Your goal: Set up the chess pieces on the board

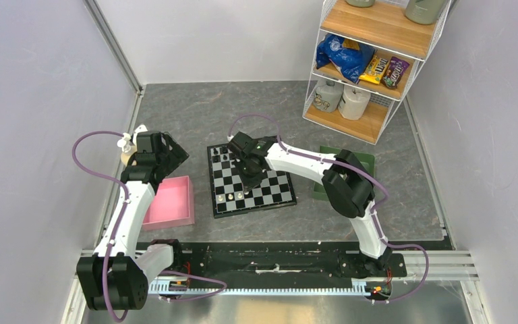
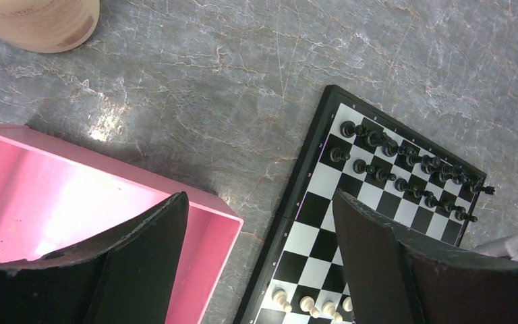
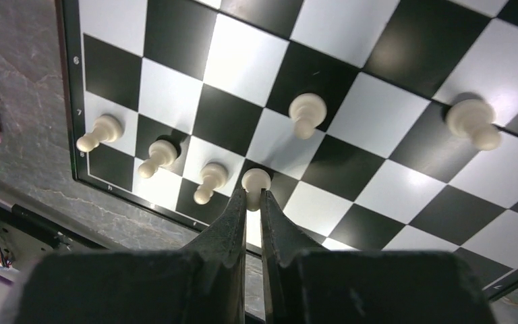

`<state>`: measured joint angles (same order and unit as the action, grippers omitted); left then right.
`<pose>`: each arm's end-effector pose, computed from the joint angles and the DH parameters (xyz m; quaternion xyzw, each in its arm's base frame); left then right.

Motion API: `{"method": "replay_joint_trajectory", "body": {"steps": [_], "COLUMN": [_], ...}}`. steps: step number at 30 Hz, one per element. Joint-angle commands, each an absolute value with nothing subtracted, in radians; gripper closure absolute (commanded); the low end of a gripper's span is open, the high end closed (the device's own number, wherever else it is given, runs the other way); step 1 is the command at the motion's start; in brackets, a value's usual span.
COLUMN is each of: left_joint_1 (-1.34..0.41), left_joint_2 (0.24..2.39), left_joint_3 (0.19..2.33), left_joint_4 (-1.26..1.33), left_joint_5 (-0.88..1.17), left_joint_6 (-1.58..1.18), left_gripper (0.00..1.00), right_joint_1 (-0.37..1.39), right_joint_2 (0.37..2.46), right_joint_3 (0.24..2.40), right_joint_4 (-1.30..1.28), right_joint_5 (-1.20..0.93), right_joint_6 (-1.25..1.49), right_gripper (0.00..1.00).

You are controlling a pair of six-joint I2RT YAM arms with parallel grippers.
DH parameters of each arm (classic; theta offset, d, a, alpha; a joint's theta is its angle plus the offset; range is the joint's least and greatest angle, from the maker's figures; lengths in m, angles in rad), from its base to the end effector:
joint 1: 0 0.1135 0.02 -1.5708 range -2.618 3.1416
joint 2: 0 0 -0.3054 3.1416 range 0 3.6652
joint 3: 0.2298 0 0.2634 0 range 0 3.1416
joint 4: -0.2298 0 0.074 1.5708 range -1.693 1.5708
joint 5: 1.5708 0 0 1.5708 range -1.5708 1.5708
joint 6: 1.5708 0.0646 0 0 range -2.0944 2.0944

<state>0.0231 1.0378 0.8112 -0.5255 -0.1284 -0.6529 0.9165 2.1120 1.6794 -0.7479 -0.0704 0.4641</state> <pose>0.2288 0.0136 0.2831 -0.3277 0.8552 -0.0671 0.3959 0.2934 0.3900 0.1942 -0.2265 0.9539 0.1500 0.1274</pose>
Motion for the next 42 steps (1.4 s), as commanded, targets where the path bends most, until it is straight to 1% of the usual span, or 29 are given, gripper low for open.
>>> {"method": "replay_joint_trajectory", "body": {"steps": [1, 11, 24, 27, 32, 36, 42], "left_joint_1": [0.028, 0.028, 0.028, 0.027, 0.028, 0.028, 0.028], "left_joint_2": [1.022, 1.028, 1.032, 1.036, 1.038, 1.039, 1.041], "left_joint_3": [0.801, 0.801, 0.799, 0.798, 0.798, 0.796, 0.797], "left_joint_4": [-0.502, -0.500, -0.494, -0.493, -0.491, -0.489, -0.485], "left_joint_5": [-0.129, -0.129, -0.123, -0.123, -0.122, -0.120, -0.118], "left_joint_6": [-0.641, -0.640, -0.644, -0.644, -0.644, -0.644, -0.646], "left_gripper": [0.15, 0.15, 0.15, 0.15, 0.15, 0.15, 0.15], "right_joint_1": [0.930, 0.937, 0.941, 0.942, 0.945, 0.945, 0.945], "right_joint_2": [2.076, 2.057, 2.068, 2.072, 2.075, 2.084, 2.075], "right_joint_3": [1.663, 1.645, 1.653, 1.658, 1.657, 1.664, 1.680], "right_joint_4": [-0.761, -0.778, -0.781, -0.789, -0.793, -0.794, -0.794], "right_joint_5": [-0.045, -0.006, -0.041, -0.041, -0.048, -0.055, -0.063], "right_joint_6": [0.489, 0.488, 0.477, 0.475, 0.473, 0.474, 0.468], "right_gripper": [0.86, 0.86, 0.83, 0.85, 0.84, 0.81, 0.69]}}
